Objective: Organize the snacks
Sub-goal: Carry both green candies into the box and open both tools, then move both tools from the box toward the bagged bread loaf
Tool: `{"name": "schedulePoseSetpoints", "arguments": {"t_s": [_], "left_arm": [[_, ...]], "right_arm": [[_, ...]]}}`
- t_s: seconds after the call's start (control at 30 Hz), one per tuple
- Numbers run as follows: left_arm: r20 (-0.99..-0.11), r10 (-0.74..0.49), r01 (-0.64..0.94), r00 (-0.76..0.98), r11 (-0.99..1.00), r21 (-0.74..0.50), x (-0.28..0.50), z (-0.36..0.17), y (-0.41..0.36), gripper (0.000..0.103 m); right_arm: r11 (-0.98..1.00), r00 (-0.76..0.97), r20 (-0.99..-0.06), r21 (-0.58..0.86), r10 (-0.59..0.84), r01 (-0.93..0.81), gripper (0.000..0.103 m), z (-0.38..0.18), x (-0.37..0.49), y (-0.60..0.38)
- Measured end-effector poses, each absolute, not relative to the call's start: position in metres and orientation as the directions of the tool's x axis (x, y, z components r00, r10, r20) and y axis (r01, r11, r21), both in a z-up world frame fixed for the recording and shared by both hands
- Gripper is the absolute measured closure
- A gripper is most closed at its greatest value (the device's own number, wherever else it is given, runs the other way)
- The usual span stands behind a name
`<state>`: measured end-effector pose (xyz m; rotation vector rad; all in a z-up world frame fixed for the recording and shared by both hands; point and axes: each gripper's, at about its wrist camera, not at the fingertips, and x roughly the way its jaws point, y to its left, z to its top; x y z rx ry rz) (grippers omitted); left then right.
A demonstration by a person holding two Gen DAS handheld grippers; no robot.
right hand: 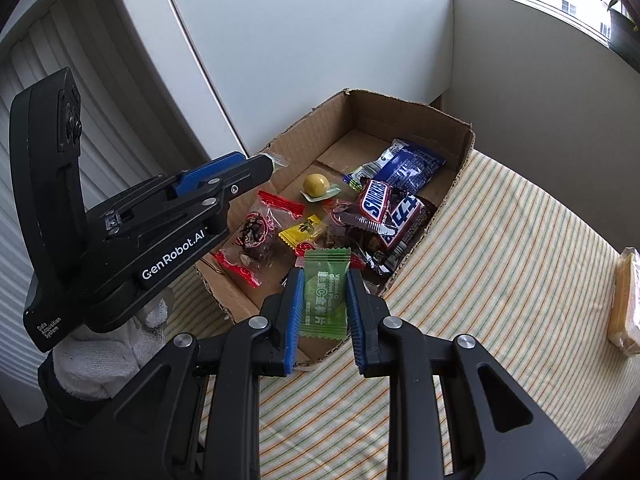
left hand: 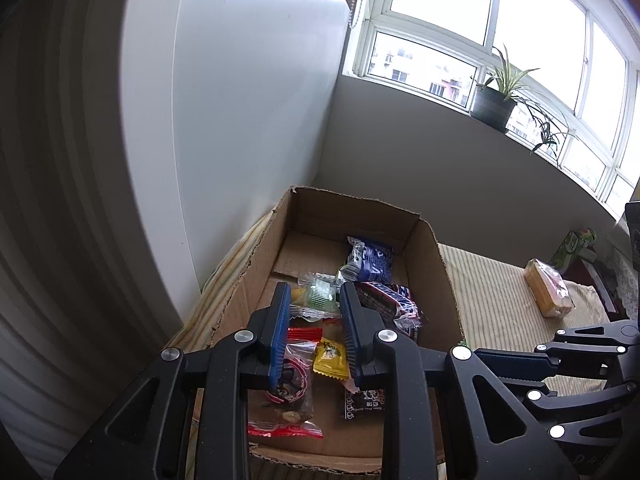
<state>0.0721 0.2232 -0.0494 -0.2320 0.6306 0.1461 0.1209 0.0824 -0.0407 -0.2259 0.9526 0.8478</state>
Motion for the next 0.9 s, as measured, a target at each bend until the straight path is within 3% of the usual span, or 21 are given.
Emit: {"name": "schedulePoseSetpoints", "arguments": {"t_s": [0.27, 0.43, 0.6, 0.63, 0.7, 0.83, 0.9], "left_arm": [[-0.605, 0.068, -0.2, 0.793, 0.968, -0.153, 0.075, -0.05, 0.22, 0.079], [-0.606, 0.076, -0.208, 0.792, 0.967, -0.15, 0.077, -0.049, 0.22, 0.078], [-0.602, 0.079, -0.218, 0.794, 0.963, -0.161, 0.076, -0.048, 0.224, 0.077], [-0.602, 0.079, -0.219, 0.795, 0.962, -0.163, 0.076, -0.048, 0.224, 0.075], [-0.599, 0.083, -0.222, 0.796, 0.961, -0.162, 0.076, -0.048, 0.223, 0.059], [-0.593, 0.084, -0.22, 0.801, 0.962, -0.161, 0.075, -0.046, 0.22, 0.056], [-0.595, 0.085, -0.22, 0.799, 0.962, -0.159, 0.075, -0.046, 0.218, 0.049]], "right_arm": [[0.67, 0.289, -0.797, 0.185, 0.531, -0.719, 0.079, -0.046, 0.125, 0.085], [0.668, 0.295, -0.789, 0.186, 0.539, -0.721, 0.057, -0.046, 0.124, 0.085], [0.676, 0.313, -0.783, 0.178, 0.537, -0.716, 0.053, -0.043, 0.126, 0.08], [0.677, 0.316, -0.783, 0.175, 0.536, -0.714, 0.05, -0.042, 0.126, 0.078], [0.681, 0.328, -0.78, 0.167, 0.534, -0.713, 0.042, -0.04, 0.125, 0.073], [0.692, 0.349, -0.774, 0.155, 0.529, -0.705, 0.032, -0.037, 0.125, 0.064], [0.695, 0.353, -0.774, 0.151, 0.525, -0.703, 0.028, -0.036, 0.126, 0.059]]}}
